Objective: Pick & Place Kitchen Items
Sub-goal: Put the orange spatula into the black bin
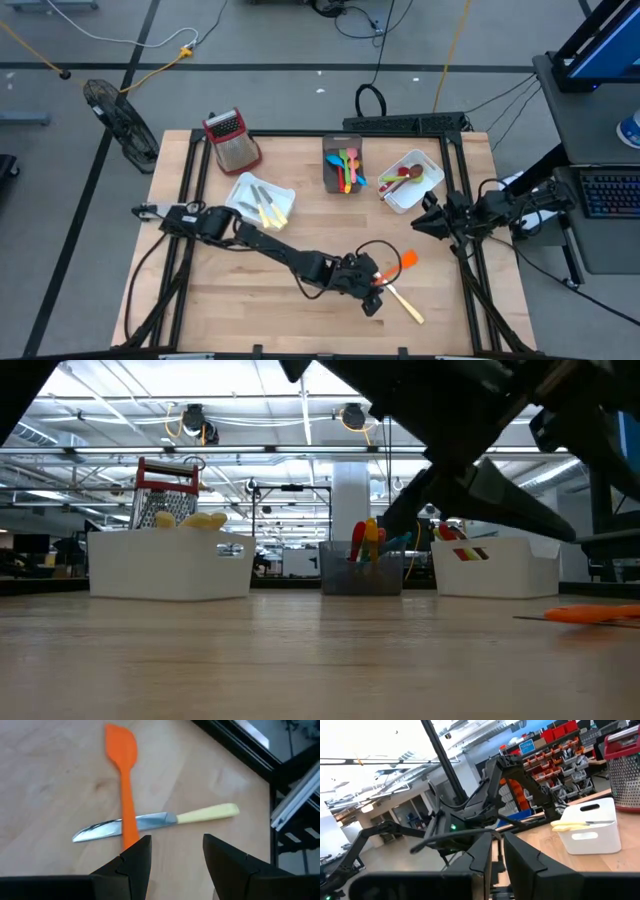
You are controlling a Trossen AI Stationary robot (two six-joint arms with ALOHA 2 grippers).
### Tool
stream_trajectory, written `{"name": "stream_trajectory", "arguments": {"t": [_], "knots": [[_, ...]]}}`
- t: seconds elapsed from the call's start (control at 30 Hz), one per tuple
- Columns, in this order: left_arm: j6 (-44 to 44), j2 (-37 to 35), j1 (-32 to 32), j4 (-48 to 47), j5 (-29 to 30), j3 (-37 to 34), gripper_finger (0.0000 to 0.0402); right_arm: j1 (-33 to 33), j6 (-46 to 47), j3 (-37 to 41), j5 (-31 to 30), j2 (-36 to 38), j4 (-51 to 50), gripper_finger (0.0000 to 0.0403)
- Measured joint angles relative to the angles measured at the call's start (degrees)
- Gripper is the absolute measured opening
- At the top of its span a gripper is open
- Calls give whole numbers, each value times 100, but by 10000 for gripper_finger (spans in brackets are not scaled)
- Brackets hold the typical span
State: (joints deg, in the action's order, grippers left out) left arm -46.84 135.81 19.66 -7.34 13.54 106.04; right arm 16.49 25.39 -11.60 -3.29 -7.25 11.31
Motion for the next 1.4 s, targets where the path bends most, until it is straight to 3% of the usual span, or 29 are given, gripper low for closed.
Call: {"name": "stream_trajectory", "arguments": {"t": [0.27, 0.9, 1.07, 1.2, 1.4], "knots": [[607, 186, 82, 158, 4, 4, 182, 0, 4, 0, 4, -4, -52, 43], [886, 405, 95, 84, 305, 14, 182, -1, 103, 0, 7, -5, -445, 43], [1093, 406, 101, -478, 366, 620, 182, 0, 239, 0, 13, -6, -542, 43], [1605, 384, 86, -769, 780, 1006, 182, -2, 237, 0, 31, -6, -699, 43], [1373, 392, -182, -868, 245, 839, 182, 0, 225, 0, 32, -5, -736, 43]]}}
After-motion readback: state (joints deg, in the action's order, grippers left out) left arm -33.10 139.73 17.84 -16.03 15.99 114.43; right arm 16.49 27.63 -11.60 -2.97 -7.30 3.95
